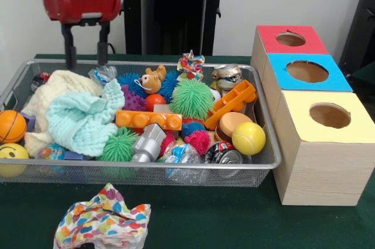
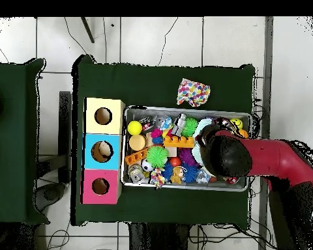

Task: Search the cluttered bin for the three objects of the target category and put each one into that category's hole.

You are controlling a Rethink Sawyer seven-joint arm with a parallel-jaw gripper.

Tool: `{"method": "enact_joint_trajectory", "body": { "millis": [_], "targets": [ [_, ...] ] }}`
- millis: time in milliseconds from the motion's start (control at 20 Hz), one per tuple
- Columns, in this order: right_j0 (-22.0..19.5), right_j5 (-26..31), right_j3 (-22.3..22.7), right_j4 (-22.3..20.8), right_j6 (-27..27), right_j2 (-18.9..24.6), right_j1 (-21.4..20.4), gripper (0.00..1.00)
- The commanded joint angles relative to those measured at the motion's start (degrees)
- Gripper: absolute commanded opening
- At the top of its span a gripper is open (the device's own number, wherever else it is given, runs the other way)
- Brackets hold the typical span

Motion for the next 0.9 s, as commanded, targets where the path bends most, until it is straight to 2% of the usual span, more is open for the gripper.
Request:
{"method": "enact_joint_trajectory", "body": {
  "millis": [50,200,350,550,700,900],
  "targets": [
    [0.7,6.2,8.9,3.3,5.1,0.0,0.7,1.0],
    [-0.4,2.5,10.5,4.0,5.2,1.3,2.8,1.0],
    [0.6,1.8,11.2,3.8,6.2,0.1,3.8,1.0],
    [2.6,1.6,11.8,2.1,8.7,-3.5,5.4,1.0],
    [5.1,0.8,11.2,2.2,13.2,-7.3,6.7,1.0],
    [6.0,0.8,11.4,4.1,14.4,-9.4,7.3,1.0]
  ]
}}
